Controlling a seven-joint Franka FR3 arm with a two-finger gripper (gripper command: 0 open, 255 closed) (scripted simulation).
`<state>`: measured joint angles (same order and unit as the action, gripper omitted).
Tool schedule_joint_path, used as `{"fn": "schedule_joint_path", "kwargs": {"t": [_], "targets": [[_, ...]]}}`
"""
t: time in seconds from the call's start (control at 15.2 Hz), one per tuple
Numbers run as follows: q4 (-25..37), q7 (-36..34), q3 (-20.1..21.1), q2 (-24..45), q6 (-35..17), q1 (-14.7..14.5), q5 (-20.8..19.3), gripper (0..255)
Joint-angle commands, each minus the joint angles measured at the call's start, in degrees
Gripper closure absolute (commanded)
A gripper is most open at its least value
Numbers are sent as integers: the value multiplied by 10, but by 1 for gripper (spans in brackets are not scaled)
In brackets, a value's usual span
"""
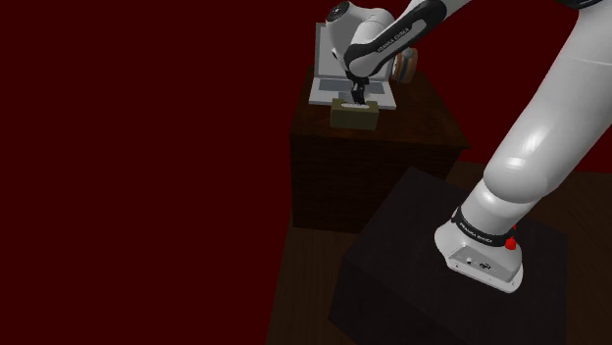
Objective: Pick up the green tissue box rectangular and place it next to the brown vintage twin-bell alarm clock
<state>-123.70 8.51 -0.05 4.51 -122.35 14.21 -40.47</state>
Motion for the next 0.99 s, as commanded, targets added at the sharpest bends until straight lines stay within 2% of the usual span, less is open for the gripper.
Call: {"fn": "schedule_joint_path", "kwargs": {"t": [0.0, 0.53, 0.59, 0.92], "targets": [[-4, -4, -4, 8, -13, 4, -7, 0], [-5, -5, -5, 10, -17, 5, -8, 0], [-5, -5, -5, 10, -17, 5, -8, 255], [-4, -5, -5, 11, -17, 5, -9, 255]]}}
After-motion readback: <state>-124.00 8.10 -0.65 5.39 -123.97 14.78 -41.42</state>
